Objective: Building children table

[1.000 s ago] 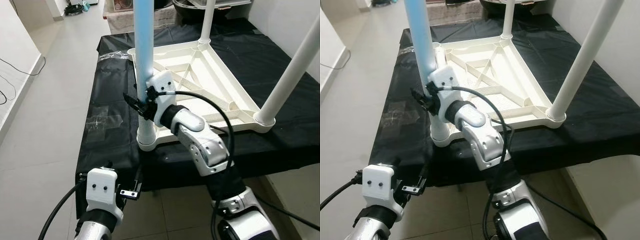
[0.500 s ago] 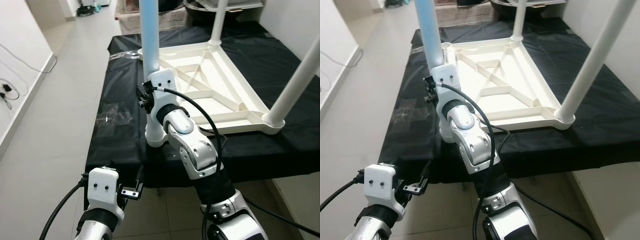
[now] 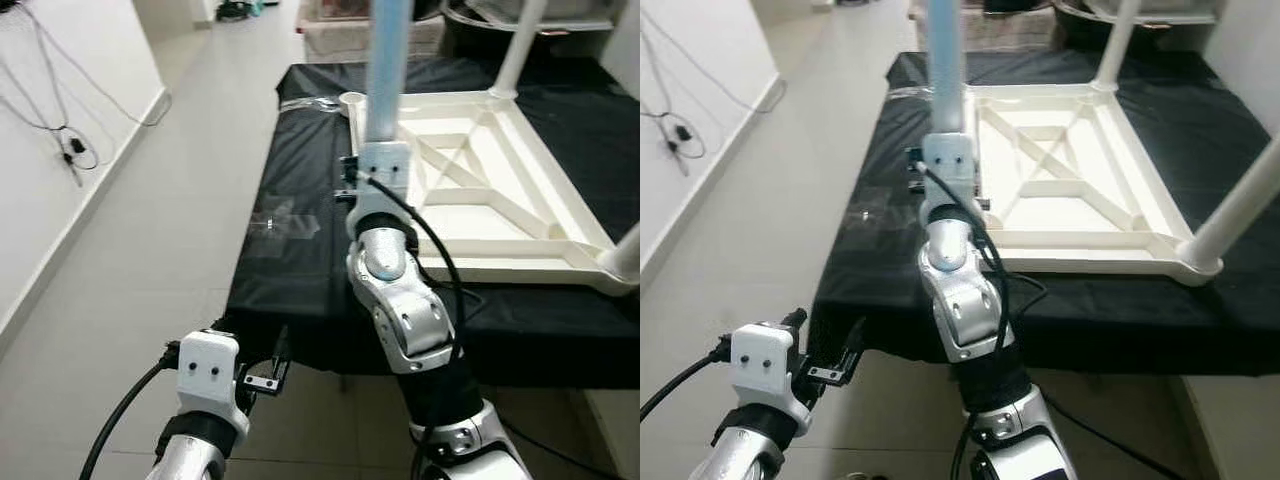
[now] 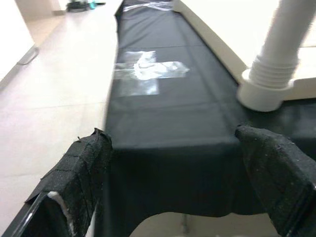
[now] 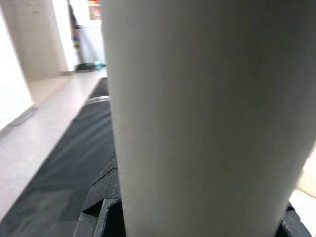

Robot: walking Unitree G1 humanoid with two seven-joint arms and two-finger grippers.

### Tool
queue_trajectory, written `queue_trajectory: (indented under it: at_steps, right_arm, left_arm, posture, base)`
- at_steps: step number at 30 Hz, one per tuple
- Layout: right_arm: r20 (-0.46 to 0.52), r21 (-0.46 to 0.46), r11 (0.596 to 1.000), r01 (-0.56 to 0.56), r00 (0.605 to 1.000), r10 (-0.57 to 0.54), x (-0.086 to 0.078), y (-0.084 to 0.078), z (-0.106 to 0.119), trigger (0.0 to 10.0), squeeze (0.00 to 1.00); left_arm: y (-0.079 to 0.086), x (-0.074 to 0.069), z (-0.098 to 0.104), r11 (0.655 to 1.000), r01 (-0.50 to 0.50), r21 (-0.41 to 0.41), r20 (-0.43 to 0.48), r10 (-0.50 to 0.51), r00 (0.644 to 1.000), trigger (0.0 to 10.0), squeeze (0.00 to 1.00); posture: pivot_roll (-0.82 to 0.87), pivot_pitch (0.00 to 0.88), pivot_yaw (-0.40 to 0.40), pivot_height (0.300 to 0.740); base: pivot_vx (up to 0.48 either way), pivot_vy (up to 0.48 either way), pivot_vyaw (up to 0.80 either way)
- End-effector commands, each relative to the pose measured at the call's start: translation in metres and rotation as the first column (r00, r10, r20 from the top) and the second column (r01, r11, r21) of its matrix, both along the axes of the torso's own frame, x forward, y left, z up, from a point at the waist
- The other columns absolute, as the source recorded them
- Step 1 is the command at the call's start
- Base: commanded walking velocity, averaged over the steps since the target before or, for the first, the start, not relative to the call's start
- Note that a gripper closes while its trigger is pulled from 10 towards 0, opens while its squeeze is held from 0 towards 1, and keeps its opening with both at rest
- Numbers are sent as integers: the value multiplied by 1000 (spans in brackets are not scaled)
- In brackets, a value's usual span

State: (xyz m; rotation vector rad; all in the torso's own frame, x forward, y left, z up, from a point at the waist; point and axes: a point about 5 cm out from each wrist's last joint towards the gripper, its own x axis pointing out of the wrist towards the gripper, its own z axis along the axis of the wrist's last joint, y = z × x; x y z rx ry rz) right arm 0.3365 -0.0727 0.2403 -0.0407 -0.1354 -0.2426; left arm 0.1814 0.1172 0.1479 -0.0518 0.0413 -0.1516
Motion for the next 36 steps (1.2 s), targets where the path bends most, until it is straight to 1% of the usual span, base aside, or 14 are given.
queue_trajectory:
  at_steps: [1,7,9,10,11,12,14,15,17,21,23,26,33,36]
  right_arm:
    - [-322,164,983,78,947,-22,-16,26,-63,10000,0]
    - [-341,186,973,135,938,-65,-14,31,-56,10000,0]
    - [-257,214,972,97,966,-40,-8,33,-39,10000,0]
    - [-257,214,972,97,966,-40,-8,33,-39,10000,0]
    - [-208,225,971,82,978,-35,-7,33,-28,10000,0]
    - [-117,235,971,51,993,-24,-4,32,-11,10000,0]
    - [-95,235,971,44,995,-22,-4,32,-6,10000,0]
    - [-35,236,971,34,999,-26,-2,30,6,10000,0]
    - [52,241,970,23,998,-36,0,26,25,10000,0]
    - [170,241,970,-10,985,-32,2,22,50,10000,0]
    - [178,241,971,-12,984,-32,2,22,51,10000,0]
    - [266,229,973,-17,963,-46,2,17,67,10000,0]
    - [294,232,973,-16,954,-55,4,13,73,10000,0]
    - [258,227,957,-181,959,121,10,23,65,10000,0]
  left_arm:
    - [2,0,-4,1000,-7,4,-13,8,1000,10000,0]
    - [2,1,-3,1000,-6,6,-10,6,1000,10000,0]
    - [3,1,-4,1000,-6,7,-10,7,1000,10000,0]
    - [3,1,-4,1000,-6,7,-10,7,1000,10000,0]
    - [3,2,-4,1000,-7,8,-10,7,1000,10000,0]
    - [3,2,-5,1000,-8,9,-9,8,1000,10000,0]
    - [3,2,-5,1000,-8,9,-9,8,1000,10000,0]
    - [3,3,-5,1000,-8,9,-8,8,1000,10000,0]
    - [2,3,-5,1000,-7,9,-6,7,1000,10000,0]
    - [2,4,-5,1000,-6,9,-6,6,1000,10000,0]
    - [2,4,-5,1000,-6,9,-6,6,1000,10000,0]
    - [2,5,-6,1000,-2,9,-5,3,1000,10000,0]
    - [1,5,-6,1000,0,10,-4,0,1000,10000,0]
    - [2,5,-7,1000,1,26,-10,0,1000,10000,0]
  posture:
    - [118,159,16,740]
    - [122,155,15,740]
    - [120,155,12,740]
    - [120,155,12,740]
    - [120,155,13,740]
    - [120,155,13,740]
    - [120,155,13,740]
    - [117,150,12,740]
    - [117,149,12,740]
    - [119,145,13,740]
    - [119,145,13,740]
    - [117,139,15,740]
    - [118,140,15,740]
    - [118,140,15,740]
  base:
    - [0,0,0]
    - [0,0,0]
    - [0,0,0]
    - [0,0,0]
    - [0,0,0]
    - [0,0,0]
    - [0,0,0]
    - [0,0,0]
    - [0,0,0]
    - [0,0,0]
    - [0,0,0]
    - [0,0,0]
    - [0,0,0]
    - [0,0,0]
